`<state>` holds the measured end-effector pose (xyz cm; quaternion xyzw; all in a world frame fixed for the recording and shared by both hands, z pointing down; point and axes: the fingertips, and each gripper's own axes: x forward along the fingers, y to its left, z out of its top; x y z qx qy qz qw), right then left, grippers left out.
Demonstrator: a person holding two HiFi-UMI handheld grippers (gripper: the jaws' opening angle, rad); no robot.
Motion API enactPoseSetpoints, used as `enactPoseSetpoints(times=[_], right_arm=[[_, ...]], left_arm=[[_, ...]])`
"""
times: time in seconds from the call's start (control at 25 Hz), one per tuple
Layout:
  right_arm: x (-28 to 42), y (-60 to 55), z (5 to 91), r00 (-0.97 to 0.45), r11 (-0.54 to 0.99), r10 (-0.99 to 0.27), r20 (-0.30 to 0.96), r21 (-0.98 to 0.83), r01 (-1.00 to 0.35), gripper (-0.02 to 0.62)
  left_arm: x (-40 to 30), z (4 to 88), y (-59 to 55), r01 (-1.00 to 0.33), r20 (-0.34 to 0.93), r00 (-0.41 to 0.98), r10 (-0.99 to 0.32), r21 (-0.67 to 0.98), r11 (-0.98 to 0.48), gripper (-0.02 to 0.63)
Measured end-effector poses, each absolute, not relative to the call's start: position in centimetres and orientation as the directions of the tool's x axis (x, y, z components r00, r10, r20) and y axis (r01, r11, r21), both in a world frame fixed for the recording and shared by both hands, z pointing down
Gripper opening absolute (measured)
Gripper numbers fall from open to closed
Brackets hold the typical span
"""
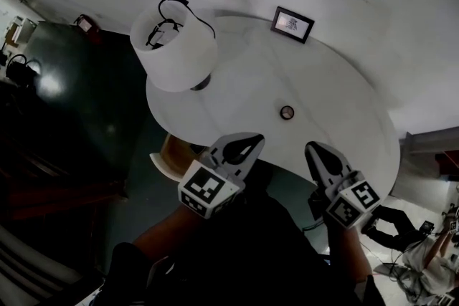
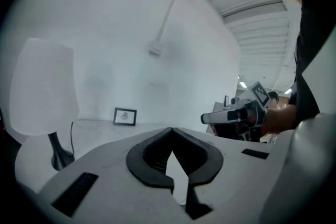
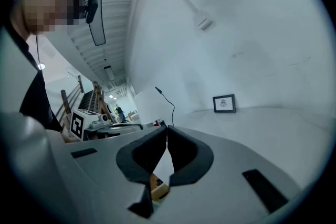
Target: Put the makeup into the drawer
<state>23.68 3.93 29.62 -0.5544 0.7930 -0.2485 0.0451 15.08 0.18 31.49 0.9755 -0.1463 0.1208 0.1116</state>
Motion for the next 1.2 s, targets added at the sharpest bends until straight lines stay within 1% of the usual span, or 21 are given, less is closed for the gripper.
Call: enactPoseSetpoints(times=[0.16,0.32,0.4,0.56,0.6,0.64,0.68,0.8,0.96,1.08,1.2], right_arm=[[25.9,5.1,30.1,-0.340,0.228,-0.909,0.239,-0.397,-0.889,0.017],[27.7,5.5,30.0,-0.308,0.188,-0.921,0.238,-0.420,-0.888,0.017],[28.5,5.6,30.7,-0.300,0.177,-0.918,0.260,-0.410,-0.895,0.017],[29.3,5.4,31.1,-0.297,0.161,-0.919,0.259,-0.441,-0.883,0.017],[29.6,5.4,31.3,-0.298,0.161,-0.918,0.261,-0.441,-0.883,0.017],[29.9,5.4,31.6,-0.298,0.159,-0.918,0.263,-0.444,-0.882,0.017],[30.3,5.5,31.9,-0.298,0.157,-0.917,0.267,-0.445,-0.882,0.017],[31.2,5.6,32.4,-0.297,0.144,-0.917,0.267,-0.474,-0.869,0.017],[31.9,5.1,33.6,-0.308,0.137,-0.914,0.263,-0.514,-0.847,0.017],[32.4,5.0,34.9,-0.318,0.139,-0.907,0.277,-0.514,-0.846,0.017],[32.9,4.9,36.0,-0.331,0.151,-0.895,0.298,-0.496,-0.855,0.017]], left_arm=[[17.3,30.6,0.4,-0.273,0.248,0.941,-0.232,0.143,-0.951,0.011],[20.0,30.7,-0.5,-0.250,0.241,0.945,-0.220,0.102,-0.963,0.009],[21.3,31.6,-1.2,-0.244,0.260,0.941,-0.217,0.075,-0.967,0.011],[23.6,34.6,-2.5,-0.237,0.339,0.919,-0.202,0.067,-0.969,0.014],[24.1,35.5,-2.8,-0.231,0.361,0.913,-0.192,0.068,-0.971,0.036],[24.7,36.3,-2.9,-0.222,0.383,0.906,-0.181,0.067,-0.973,0.080],[25.2,37.1,-3.1,-0.214,0.406,0.898,-0.171,0.063,-0.975,0.109],[26.7,39.6,-3.7,-0.197,0.474,0.866,-0.159,0.032,-0.980,0.167],[28.1,43.5,-5.0,-0.185,0.562,0.813,-0.151,0.003,-0.983,0.213],[28.5,47.0,-5.4,-0.164,0.638,0.762,-0.111,0.025,-0.986,0.261],[28.7,49.6,-5.7,-0.161,0.698,0.711,-0.079,0.052,-0.986,0.288]])
